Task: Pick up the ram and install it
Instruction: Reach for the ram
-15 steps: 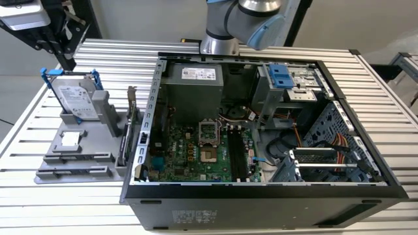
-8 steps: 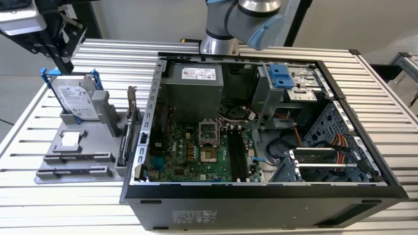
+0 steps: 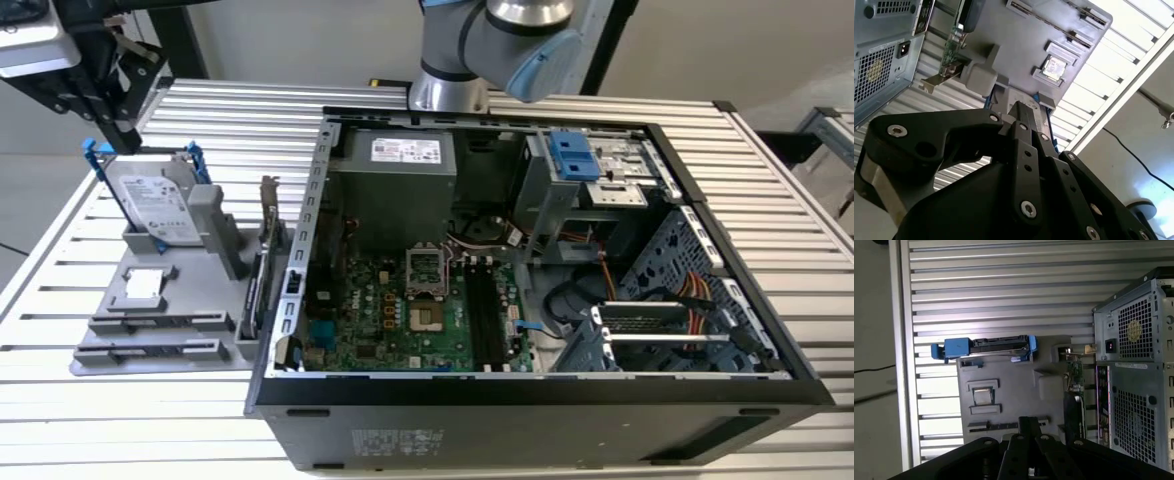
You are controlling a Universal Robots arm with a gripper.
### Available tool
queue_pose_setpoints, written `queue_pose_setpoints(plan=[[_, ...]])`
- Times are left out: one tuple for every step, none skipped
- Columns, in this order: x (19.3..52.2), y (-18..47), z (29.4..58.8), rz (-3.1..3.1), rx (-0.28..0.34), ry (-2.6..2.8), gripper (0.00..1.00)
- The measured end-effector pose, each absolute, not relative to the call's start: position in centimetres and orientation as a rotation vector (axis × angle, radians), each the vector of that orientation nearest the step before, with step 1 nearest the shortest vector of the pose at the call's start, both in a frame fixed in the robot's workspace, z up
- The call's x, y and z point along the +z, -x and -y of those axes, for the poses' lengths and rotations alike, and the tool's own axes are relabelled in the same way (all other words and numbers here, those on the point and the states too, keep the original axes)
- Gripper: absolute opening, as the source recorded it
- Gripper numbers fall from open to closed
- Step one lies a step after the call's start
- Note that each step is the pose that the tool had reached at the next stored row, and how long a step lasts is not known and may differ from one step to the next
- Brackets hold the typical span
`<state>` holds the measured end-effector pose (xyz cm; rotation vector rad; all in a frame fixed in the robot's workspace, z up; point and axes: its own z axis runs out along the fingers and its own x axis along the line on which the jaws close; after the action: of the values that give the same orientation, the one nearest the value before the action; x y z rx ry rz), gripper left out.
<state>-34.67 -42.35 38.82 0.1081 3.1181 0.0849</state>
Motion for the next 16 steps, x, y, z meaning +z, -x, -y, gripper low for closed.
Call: queue_pose_setpoints(plan=[[38.8, 34.7, 42.3, -3.118, 0.085, -0.108, 0.0], [38.8, 34.7, 42.3, -3.118, 0.085, -0.108, 0.0], [38.8, 34.7, 42.3, -3.118, 0.085, -0.108, 0.0], [38.8, 34.7, 42.3, -3.118, 0.085, -0.108, 0.0], [38.8, 34.7, 42.4, -3.118, 0.085, -0.108, 0.0], [38.8, 34.7, 42.4, -3.118, 0.085, -0.108, 0.0], [38.8, 34.7, 42.5, -3.118, 0.085, -0.108, 0.0], [38.8, 34.7, 42.5, -3.118, 0.085, -0.108, 0.0], [38.8, 34.7, 42.7, -3.118, 0.085, -0.108, 0.0], [38.8, 34.7, 42.8, -3.118, 0.085, -0.108, 0.0], [38.8, 34.7, 43.0, -3.118, 0.085, -0.108, 0.0], [38.8, 34.7, 43.1, -3.118, 0.085, -0.108, 0.0], [38.7, 34.7, 43.3, -3.118, 0.085, -0.108, 0.0], [38.7, 34.7, 43.5, -3.118, 0.085, -0.108, 0.0], [38.7, 34.7, 43.6, -3.118, 0.085, -0.108, 0.0], [38.7, 34.7, 43.8, -3.118, 0.085, -0.108, 0.0]])
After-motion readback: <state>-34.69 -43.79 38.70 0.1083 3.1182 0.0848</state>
